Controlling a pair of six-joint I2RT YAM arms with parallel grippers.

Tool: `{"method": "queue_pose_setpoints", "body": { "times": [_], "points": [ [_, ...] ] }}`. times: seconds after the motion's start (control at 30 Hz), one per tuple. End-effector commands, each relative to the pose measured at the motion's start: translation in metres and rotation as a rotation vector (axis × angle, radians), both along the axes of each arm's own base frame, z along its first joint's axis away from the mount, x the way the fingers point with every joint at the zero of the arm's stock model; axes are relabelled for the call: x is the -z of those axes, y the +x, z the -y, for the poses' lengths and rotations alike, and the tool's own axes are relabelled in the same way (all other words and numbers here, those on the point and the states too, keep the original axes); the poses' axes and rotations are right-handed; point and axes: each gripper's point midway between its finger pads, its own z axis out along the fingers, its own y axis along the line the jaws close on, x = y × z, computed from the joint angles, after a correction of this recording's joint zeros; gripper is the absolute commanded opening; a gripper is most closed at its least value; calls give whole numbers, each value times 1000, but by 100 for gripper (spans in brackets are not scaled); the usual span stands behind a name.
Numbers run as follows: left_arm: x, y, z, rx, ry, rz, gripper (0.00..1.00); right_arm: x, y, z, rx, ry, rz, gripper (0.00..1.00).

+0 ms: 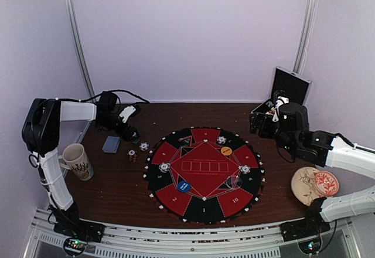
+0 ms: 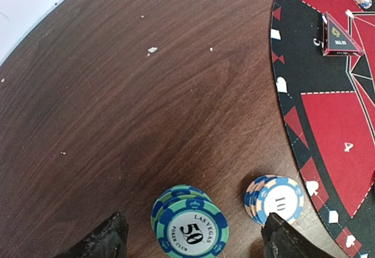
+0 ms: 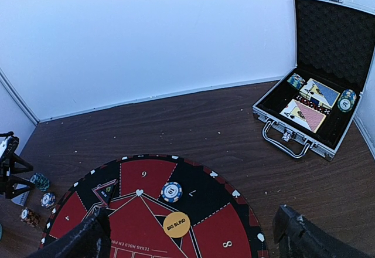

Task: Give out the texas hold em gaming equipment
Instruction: Pick up the pile of poker chips from the pile of poker chips.

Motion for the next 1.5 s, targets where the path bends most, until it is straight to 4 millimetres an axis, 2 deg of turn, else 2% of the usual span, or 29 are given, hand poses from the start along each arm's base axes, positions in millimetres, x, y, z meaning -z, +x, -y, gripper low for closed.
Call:
{"method": "queue_pose_setpoints", "body": {
  "times": [0.0,0.57,0.83,1.47],
  "points": [
    [-1,10,-3,-4,-2,25,80,-7,1,-2,-4,12,17,97],
    [6,14,-4,-14,9,19,61,-7,0,-3,-9,14,19,97],
    [7,15,-6,-24,19,23,56,-8,-1,-3,-10,15,20,97],
    [1,15,-5,-22,10,35,31,-8,-2,-4,-16,15,22,96]
  ]
}}
